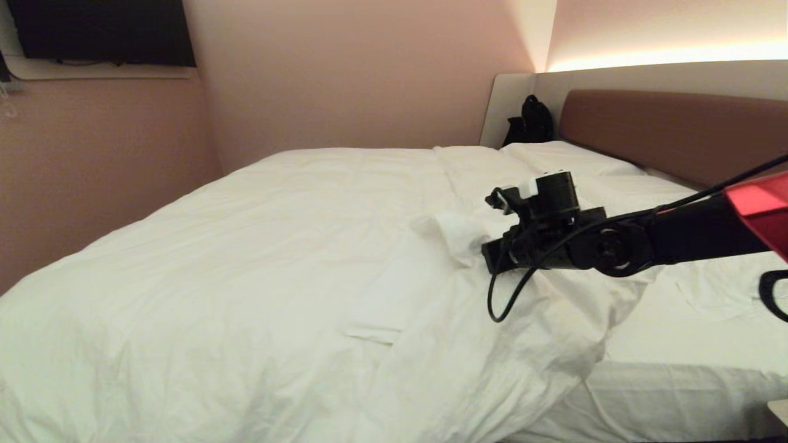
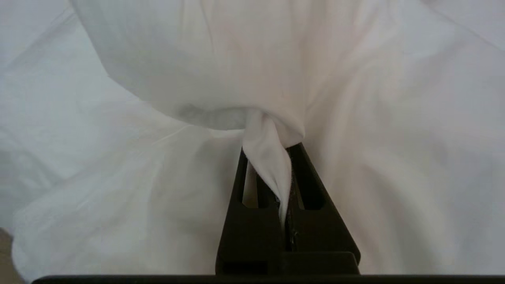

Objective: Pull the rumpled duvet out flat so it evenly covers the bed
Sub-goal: Flatten the corners of the folded blanket

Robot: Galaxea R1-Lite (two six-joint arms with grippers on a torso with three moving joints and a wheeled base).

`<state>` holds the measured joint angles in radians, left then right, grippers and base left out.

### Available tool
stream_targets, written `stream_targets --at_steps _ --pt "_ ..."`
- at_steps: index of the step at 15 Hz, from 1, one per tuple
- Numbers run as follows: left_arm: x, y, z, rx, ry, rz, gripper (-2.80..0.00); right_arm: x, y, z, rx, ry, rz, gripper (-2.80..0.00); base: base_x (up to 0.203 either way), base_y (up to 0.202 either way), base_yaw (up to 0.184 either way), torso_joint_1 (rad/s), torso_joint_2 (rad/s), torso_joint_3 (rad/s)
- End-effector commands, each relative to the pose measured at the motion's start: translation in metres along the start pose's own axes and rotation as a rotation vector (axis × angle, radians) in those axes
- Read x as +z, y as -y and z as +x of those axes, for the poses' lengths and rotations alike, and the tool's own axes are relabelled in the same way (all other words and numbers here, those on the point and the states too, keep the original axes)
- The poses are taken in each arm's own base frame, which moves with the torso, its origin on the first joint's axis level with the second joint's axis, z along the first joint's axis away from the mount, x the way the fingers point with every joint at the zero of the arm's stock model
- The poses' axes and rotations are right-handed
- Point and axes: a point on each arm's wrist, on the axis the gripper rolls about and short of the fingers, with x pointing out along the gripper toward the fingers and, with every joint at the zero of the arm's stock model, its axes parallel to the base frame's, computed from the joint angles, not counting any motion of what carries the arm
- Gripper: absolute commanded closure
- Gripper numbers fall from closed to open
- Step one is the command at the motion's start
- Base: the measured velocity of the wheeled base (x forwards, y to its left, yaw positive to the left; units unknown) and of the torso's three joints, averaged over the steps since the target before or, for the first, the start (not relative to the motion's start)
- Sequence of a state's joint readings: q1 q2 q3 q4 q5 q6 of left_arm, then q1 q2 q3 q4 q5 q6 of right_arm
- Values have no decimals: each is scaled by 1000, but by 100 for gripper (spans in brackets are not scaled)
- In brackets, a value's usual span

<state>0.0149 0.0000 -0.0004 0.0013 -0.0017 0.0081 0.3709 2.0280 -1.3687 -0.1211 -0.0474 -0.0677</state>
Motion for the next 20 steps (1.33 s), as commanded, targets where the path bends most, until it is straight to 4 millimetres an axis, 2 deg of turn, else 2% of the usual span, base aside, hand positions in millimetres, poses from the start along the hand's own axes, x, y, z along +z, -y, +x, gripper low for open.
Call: stream_targets --at_steps 1,5,9,12,15,20 --pt "0 0 0 1 -1 0 0 12 4 -49 -7 70 0 0 0 0 0 0 0 0" --pt "0 0 0 1 -1 0 0 4 8 -97 -16 95 1 0 0 0 0 0 0 0" --pt "0 0 0 1 -1 0 0 -21 9 -134 -19 76 -7 0 0 0 0 0 0 0" --pt "0 0 0 1 0 0 0 -49 8 -158 -13 39 -9 0 0 0 0 0 0 0" --pt "0 0 0 1 -1 0 0 -68 7 -172 -9 20 -6 0 0 0 0 0 0 0" --pt "0 0 0 1 1 0 0 -86 5 -172 -9 31 -9 0 0 0 0 0 0 0"
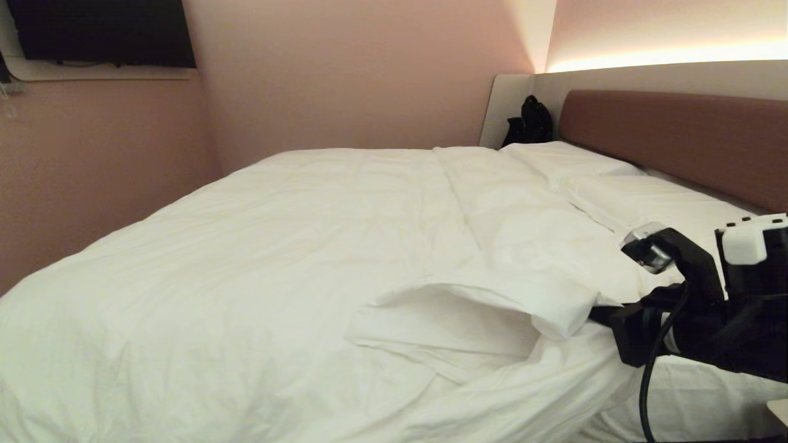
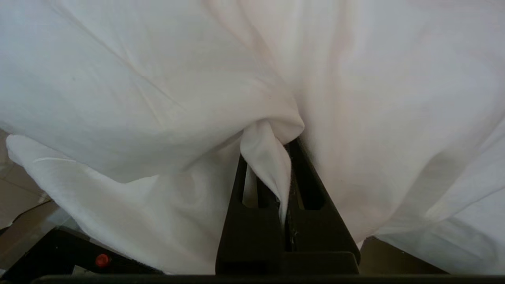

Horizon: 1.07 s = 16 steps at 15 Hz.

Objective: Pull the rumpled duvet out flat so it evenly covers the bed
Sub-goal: Flatten the corners of the folded blanket

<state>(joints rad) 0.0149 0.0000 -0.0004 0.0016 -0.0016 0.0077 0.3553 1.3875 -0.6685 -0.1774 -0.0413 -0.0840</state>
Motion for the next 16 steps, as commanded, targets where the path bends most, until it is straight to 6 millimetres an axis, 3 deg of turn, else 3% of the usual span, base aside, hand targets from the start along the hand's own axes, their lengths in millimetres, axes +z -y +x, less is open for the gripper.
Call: stream_targets --at_steps 1,13,14,16 --pt "0 0 0 0 0 0 0 -2 0 -1 -3 33 -2 0 0 0 0 0 0 0" --pt "0 0 0 0 0 0 0 -8 -1 1 1 14 1 0 0 0 0 0 0 0" --pt "0 0 0 0 0 0 0 -9 -1 1 3 11 3 -280 0 0 0 0 0 0" --pt "0 0 0 1 1 0 0 -8 -1 0 0 19 4 -280 0 0 0 0 0 0"
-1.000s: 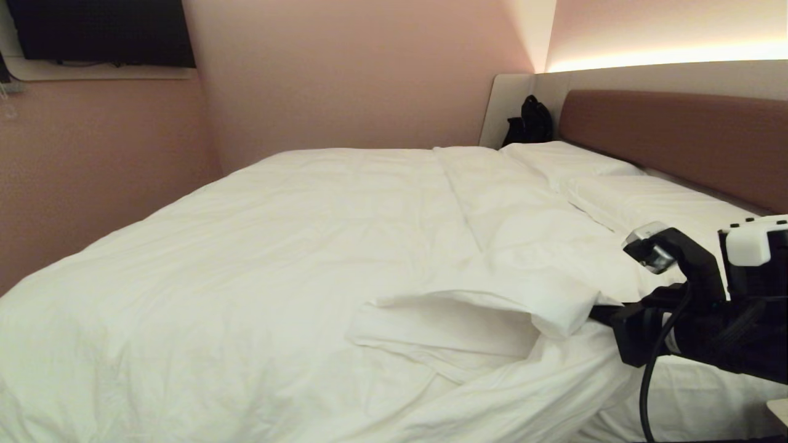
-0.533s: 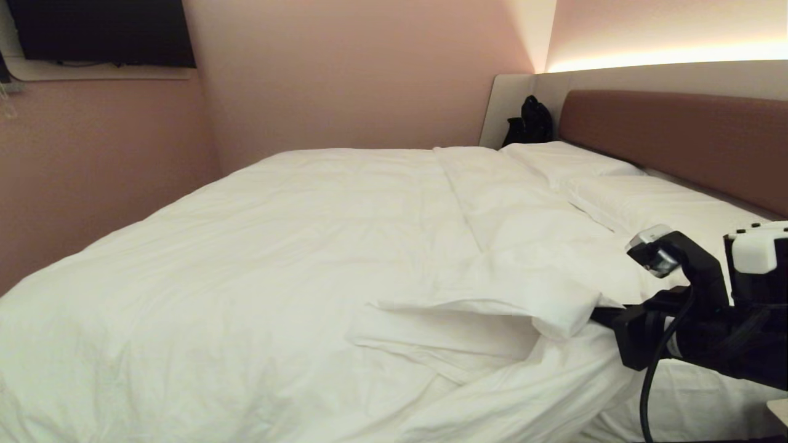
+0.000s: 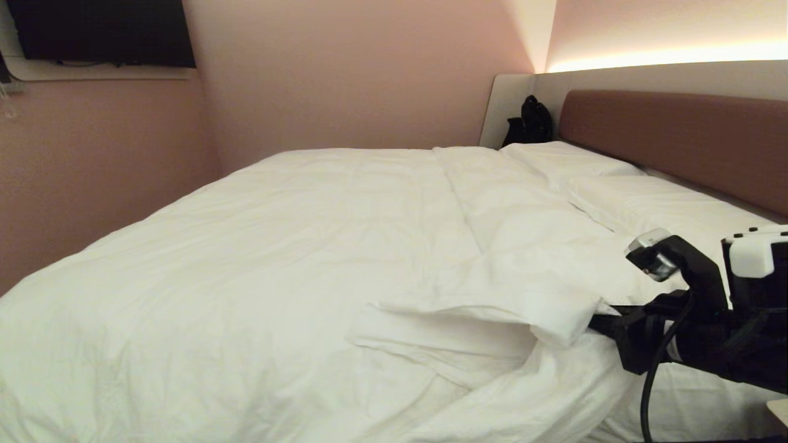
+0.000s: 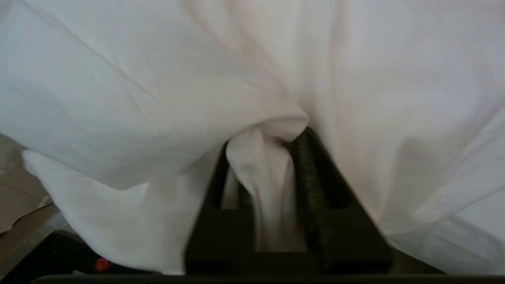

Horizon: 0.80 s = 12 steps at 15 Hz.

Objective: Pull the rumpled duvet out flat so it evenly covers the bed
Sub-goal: Flatten the corners of the folded blanket

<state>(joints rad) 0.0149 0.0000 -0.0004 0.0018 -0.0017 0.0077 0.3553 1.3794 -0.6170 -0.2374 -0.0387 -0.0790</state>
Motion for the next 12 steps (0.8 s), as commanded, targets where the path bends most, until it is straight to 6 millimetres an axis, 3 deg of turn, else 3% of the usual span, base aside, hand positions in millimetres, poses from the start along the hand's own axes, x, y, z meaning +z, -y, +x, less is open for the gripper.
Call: stream_targets --at_steps 1,7,10,12 --pt "0 0 0 1 0 0 0 0 0 -1 -1 6 -2 -280 0 0 0 0 0 0" --pt "0 0 0 1 0 0 0 8 1 -32 -6 114 -9 -280 0 0 0 0 0 0" --pt "0 0 0 1 0 0 0 18 1 -60 -4 206 -15 -280 0 0 0 0 0 0" --pt "0 0 0 1 0 0 0 23 2 -63 -6 225 -13 -280 0 0 0 0 0 0"
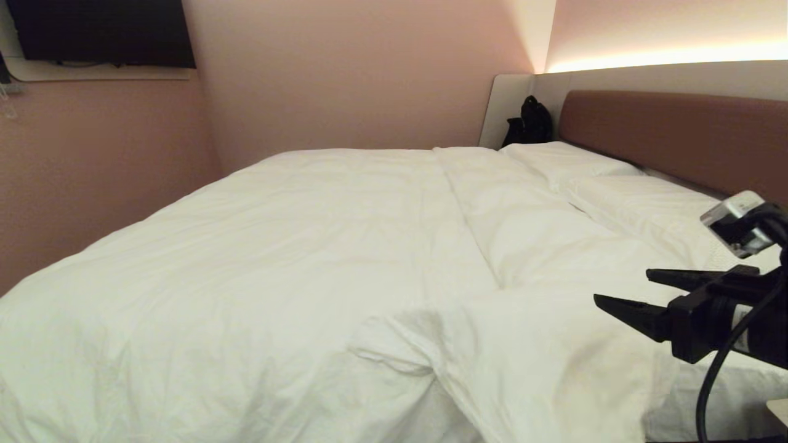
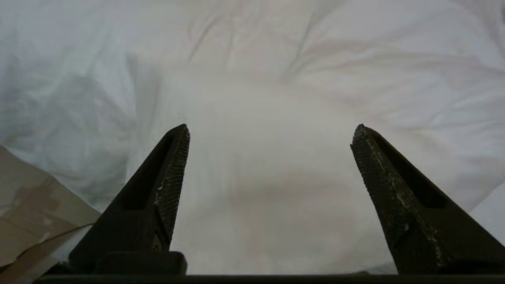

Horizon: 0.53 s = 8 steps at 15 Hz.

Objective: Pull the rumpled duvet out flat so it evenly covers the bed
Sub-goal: Flatten the corners of the folded blanket

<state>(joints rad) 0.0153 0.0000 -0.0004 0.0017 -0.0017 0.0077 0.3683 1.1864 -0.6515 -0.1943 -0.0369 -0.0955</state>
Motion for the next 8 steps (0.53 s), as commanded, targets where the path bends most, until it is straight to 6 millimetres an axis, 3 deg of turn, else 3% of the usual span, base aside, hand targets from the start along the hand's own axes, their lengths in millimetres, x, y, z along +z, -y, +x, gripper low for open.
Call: stream_targets --at_steps 1,6,7,8 --pt "0 0 0 0 0 0 0 7 1 -8 -6 43 2 -280 0 0 0 0 0 0" --pt "0 0 0 0 0 0 0 4 0 -2 -2 16 4 -280 0 0 0 0 0 0" --pt "0 0 0 0 0 0 0 3 0 -1 -1 12 4 0 0 0 0 0 0 0" --pt "0 0 0 0 0 0 0 2 0 -1 -1 8 5 0 0 0 0 0 0 0"
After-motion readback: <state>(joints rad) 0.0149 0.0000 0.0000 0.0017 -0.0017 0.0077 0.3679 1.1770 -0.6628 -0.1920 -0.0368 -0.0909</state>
